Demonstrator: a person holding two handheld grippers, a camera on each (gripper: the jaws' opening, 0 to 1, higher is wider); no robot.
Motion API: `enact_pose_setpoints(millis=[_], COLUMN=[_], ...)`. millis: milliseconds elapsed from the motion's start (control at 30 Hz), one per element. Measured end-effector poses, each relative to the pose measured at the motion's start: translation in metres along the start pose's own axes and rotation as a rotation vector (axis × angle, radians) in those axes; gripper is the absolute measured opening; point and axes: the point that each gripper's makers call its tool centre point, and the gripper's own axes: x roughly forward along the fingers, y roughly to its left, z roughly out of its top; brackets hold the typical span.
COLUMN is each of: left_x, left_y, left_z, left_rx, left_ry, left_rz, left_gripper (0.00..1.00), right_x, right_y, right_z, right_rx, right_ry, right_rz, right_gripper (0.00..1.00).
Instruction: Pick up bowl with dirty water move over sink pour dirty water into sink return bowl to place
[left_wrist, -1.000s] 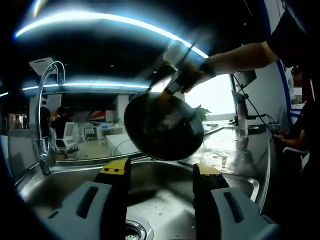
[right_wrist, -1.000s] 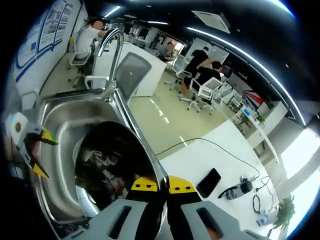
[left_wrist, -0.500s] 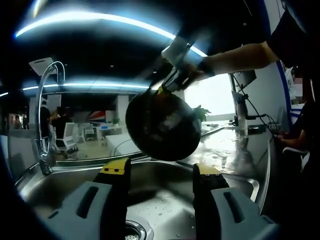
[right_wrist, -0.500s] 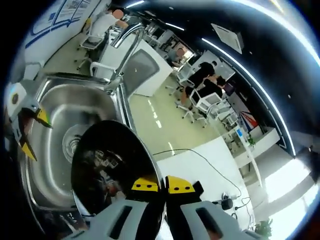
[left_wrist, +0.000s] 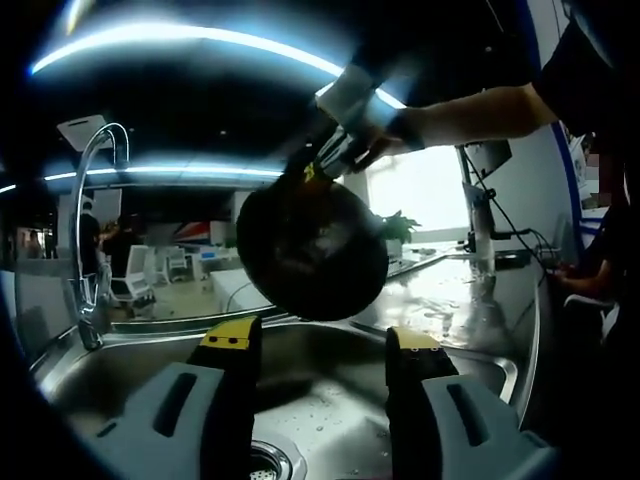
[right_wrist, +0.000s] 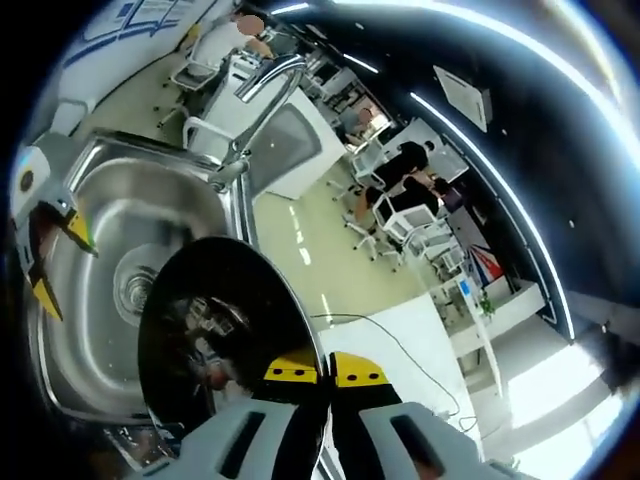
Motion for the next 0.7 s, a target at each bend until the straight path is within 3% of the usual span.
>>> enact_pose_setpoints(millis=[333,533,700], left_x=[0.001,0.001,0.0], left_y=[0.001,0.001,0.001], left_z=[-0.002,-0.001,-0.001], left_rx=[-0.004,-0.019,-0.017], left_ry=[0.001,-0.002,-0.003], left_rz=[-0.002,-0.006,-0.005], left_gripper=[0.49,0.49,0.49], right_x=[0.001,-0.001,-0.006], right_y=[0.001,-0.002,-0.003], right_z=[0.01,0.012,0.018], right_rx=[-0.103,-0.1,-0.155], right_ry=[-0.031,-0.042,-0.074], right_rz=[-0.033,-0.046,-0.087], right_gripper=[0.0,0.0,0.0])
